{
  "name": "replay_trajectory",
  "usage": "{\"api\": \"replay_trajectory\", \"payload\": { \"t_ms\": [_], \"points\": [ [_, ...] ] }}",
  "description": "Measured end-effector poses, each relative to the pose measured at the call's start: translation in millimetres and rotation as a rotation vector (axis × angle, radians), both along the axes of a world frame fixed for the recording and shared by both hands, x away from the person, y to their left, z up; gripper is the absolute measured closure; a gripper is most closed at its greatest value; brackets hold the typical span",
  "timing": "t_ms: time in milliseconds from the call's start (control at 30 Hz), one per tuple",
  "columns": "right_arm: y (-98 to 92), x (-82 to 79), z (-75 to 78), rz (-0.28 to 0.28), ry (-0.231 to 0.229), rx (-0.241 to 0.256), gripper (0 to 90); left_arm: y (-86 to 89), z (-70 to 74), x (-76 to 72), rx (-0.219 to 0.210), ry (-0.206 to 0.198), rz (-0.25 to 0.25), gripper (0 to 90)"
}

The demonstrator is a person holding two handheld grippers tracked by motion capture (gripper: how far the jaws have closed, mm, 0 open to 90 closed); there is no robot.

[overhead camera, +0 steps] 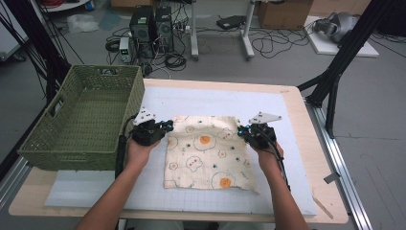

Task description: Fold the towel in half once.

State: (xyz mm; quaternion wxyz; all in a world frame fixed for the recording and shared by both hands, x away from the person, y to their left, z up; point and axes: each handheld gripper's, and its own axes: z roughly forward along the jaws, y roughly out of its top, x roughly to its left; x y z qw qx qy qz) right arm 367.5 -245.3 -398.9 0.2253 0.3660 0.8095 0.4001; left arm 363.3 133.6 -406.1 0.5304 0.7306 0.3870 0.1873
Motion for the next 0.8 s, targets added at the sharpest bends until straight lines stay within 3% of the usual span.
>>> {"api": "replay_trajectory", "payload": {
  "t_ms": [333,800],
  "points": [
    [-9.3,-41.5,-6.2,0.032,-0.039,-0.011,85.5,0.3,-2.5,-28.9,-0.006,-0.014,-0.066,85.8],
    [-19.6,-79.0,-24.3,0.056,-0.02,-0.018,85.3,-2.8,-22.4,-62.7,0.028,0.007,-0.128,85.8]
  ]
}}
